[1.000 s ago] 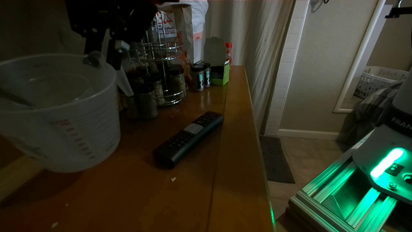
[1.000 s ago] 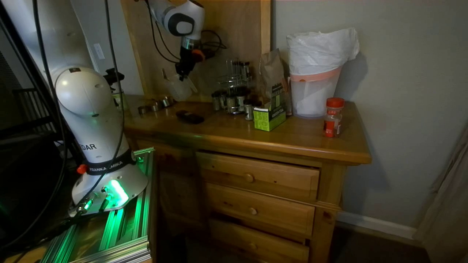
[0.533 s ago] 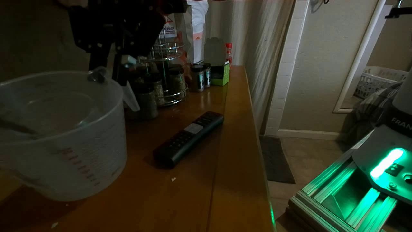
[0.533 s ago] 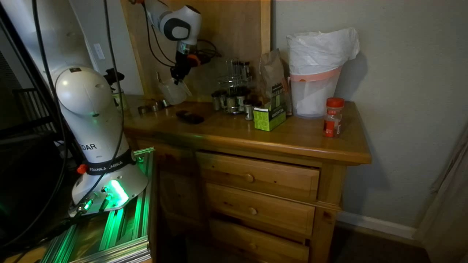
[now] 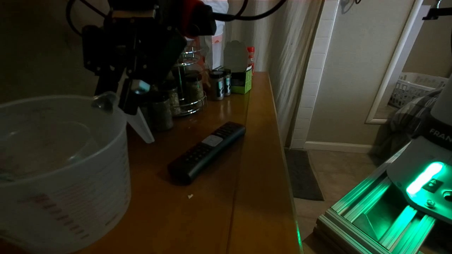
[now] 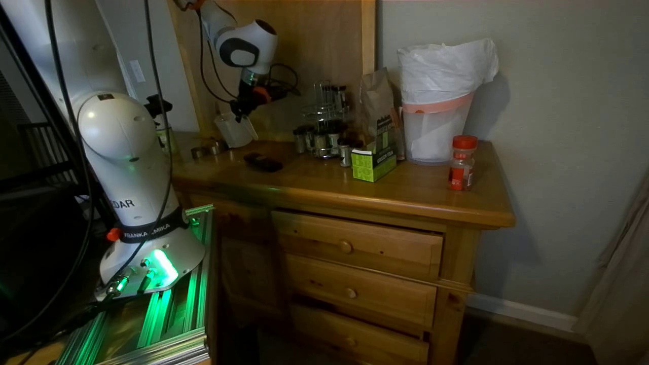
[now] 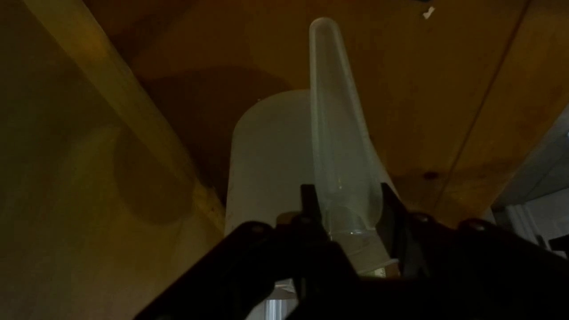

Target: Pick up the clear jar and move it to the left

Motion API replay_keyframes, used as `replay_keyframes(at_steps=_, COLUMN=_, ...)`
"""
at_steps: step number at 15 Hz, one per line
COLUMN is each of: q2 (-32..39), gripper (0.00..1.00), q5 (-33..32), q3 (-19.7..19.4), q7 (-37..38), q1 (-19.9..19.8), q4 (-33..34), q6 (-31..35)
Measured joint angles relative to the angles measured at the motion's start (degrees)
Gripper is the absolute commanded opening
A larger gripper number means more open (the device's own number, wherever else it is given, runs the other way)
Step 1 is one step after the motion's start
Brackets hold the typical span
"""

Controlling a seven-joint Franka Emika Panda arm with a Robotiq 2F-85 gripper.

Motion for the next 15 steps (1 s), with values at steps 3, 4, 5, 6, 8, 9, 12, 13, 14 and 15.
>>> replay_keyframes(at_steps=3, q2=0.02, gripper=0.1, q5=1.58, q3=0.0, q7=0.0, q1=0.0, q4=-1.27, q6=0.0)
replay_keyframes(at_steps=4, q2=0.02, gripper=0.1, q5=1.87, q3=0.0, q7=0.01, q1=0.0, q4=-1.66, q6=0.0)
replay_keyframes(at_steps=5, q2=0.03, gripper=0.1, q5=1.97, q3=0.0, q7=0.02, q1=0.0, q4=-2.05, q6=0.0)
replay_keyframes(at_steps=6, q2=0.04, gripper=0.1, q5=2.01, q3=0.0, q7=0.03, q1=0.0, q4=-2.34, q6=-0.01)
replay_keyframes(at_steps=8, q2=0.05, gripper=0.1, q5=2.01, q3=0.0, q7=0.05, q1=0.0, q4=-2.82, q6=-0.02)
replay_keyframes(at_steps=9, q2=0.05, gripper=0.1, q5=2.01, q3=-0.01, q7=0.07, q1=-0.01, q4=-3.05, q6=-0.02)
replay_keyframes(at_steps=12, q2=0.08, gripper=0.66, q5=2.02, q3=-0.04, q7=0.07, q1=-0.02, q4=-3.49, q6=-0.02)
replay_keyframes(at_steps=13, q2=0.07, gripper=0.74, q5=2.07, q3=-0.06, q7=0.07, q1=-0.04, q4=-3.47, q6=-0.02)
replay_keyframes(at_steps=14, q2=0.07, gripper=0.81, q5=2.1, q3=-0.1, q7=0.07, q1=-0.05, q4=-3.44, q6=-0.02)
replay_keyframes(at_steps=15, q2=0.05, gripper=0.88, q5=2.11, q3=-0.16, q7=0.07, q1=-0.06, q4=-3.42, q6=-0.02)
